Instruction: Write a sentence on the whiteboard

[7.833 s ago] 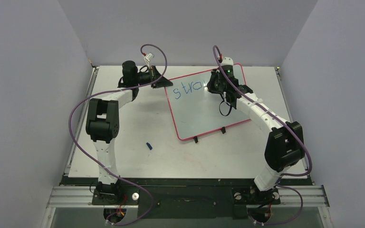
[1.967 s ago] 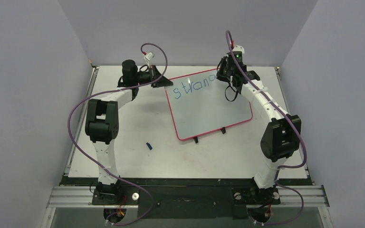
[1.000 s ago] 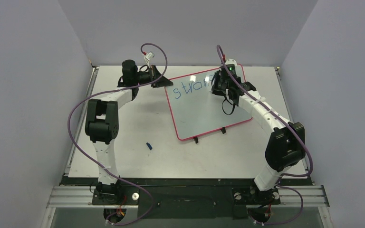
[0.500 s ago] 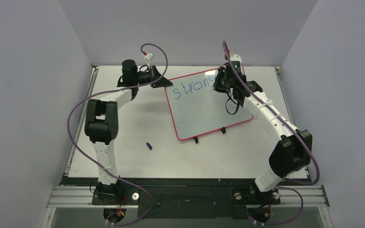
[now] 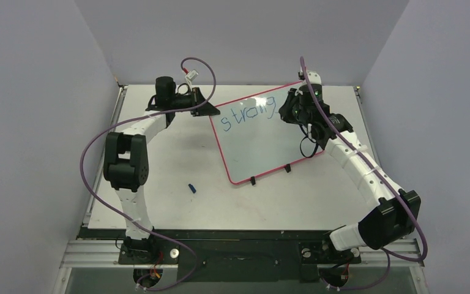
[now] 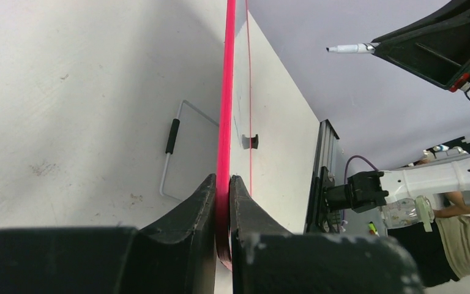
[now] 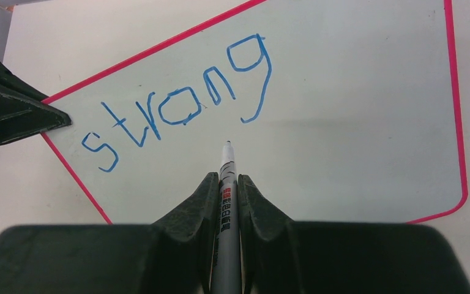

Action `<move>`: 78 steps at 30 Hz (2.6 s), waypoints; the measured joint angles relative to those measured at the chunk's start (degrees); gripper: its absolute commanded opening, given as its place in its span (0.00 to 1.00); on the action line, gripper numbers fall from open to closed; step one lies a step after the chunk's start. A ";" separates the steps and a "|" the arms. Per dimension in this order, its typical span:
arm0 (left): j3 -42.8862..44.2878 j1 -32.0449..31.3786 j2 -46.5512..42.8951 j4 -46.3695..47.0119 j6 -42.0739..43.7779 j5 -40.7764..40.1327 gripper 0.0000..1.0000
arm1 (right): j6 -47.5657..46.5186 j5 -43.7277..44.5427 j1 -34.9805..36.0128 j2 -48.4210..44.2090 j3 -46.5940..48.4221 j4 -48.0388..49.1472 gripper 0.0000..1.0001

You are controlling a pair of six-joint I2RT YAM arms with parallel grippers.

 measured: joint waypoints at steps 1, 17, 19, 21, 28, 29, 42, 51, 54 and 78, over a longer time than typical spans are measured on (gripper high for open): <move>-0.11 0.04 -0.13 -0.70 0.83 -0.13 0.09 | 0.02 -0.24 0.00 -0.31 -0.48 0.00 0.00; -4.46 -0.02 -2.84 -7.74 11.67 -3.41 0.27 | 0.26 -2.58 0.00 -6.56 -5.40 -0.13 0.00; -5.16 -0.22 -3.32 -8.26 12.24 -3.74 0.35 | 0.26 -2.67 0.00 -7.34 -5.68 -0.13 0.00; -5.57 -0.37 -3.61 -8.57 12.66 -3.96 0.39 | 0.26 -2.91 0.00 -8.09 -6.01 -0.17 0.00; -5.90 -0.39 -4.85 -10.80 13.84 -5.44 0.50 | 0.28 -3.37 0.02 -9.99 -6.93 -0.24 0.00; -5.90 -0.39 -5.22 -11.26 13.97 -5.66 0.50 | 0.28 -3.43 0.02 -10.29 -6.97 -0.22 0.00; -5.90 -0.37 -11.82 -18.91 16.13 -12.00 0.56 | 0.76 -4.04 0.63 -15.50 -9.68 -0.57 0.00; -6.01 -0.35 -23.21 -24.59 15.72 -20.83 0.58 | 2.78 -4.81 1.11 -22.38 -14.93 -0.63 0.00; -6.38 -0.35 -27.69 -25.99 14.43 -26.21 0.65 | 3.30 -5.20 1.86 -25.57 -16.76 -0.90 0.00; -9.20 -1.51 -33.14 -34.88 16.17 -34.99 0.71 | 3.19 -5.18 2.27 -43.45 -24.15 -9.94 0.00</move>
